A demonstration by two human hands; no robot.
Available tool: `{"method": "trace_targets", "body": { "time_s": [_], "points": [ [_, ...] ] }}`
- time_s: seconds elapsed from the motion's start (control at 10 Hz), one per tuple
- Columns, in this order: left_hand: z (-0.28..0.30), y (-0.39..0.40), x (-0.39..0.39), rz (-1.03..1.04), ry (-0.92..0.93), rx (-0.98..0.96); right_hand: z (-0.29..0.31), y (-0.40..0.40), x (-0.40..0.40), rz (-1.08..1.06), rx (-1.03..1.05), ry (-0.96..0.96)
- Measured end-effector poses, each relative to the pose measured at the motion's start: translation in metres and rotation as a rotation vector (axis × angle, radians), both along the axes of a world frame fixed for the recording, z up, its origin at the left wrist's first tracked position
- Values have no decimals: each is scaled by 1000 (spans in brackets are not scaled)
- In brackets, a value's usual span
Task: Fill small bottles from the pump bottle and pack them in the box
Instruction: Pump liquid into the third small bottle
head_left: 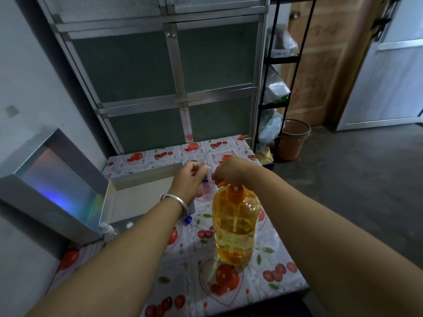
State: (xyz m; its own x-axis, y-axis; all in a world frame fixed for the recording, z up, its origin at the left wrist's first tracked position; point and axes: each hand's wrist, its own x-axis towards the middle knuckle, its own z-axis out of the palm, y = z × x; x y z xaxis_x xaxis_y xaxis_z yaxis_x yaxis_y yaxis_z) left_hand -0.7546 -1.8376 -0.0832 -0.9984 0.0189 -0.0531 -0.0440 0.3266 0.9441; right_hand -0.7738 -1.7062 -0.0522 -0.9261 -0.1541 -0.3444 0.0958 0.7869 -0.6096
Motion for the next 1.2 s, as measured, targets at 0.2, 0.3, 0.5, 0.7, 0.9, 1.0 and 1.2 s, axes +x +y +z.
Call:
{"method": "trace_targets", "body": {
  "time_s": [0.2, 0.3, 0.5, 0.7, 0.9, 1.0, 1.2],
  "points": [
    [-10, 7, -1, 2, -4, -49, -8, -1, -5, -50, 23, 32],
    [-12, 3, 4, -38, 50, -133, -9, 0, -5, -60, -20, 37],
    [-12, -15, 25, -148, 145, -377, -8, 3, -3, -278, -346, -7],
    [-7, -15, 37, -226, 133, -440, -5, -2, 2, -311, -289, 23],
    [-5, -12, 39, -246, 132, -423, 8, -6, 11, -32, 220, 181],
    [-5, -12, 38, -246, 120, -394, 3, -7, 4, 102, 418, 176],
    [-7, -11, 37, -283, 65, -350, -8, -8, 1, 268, 674, 131]
  ]
}}
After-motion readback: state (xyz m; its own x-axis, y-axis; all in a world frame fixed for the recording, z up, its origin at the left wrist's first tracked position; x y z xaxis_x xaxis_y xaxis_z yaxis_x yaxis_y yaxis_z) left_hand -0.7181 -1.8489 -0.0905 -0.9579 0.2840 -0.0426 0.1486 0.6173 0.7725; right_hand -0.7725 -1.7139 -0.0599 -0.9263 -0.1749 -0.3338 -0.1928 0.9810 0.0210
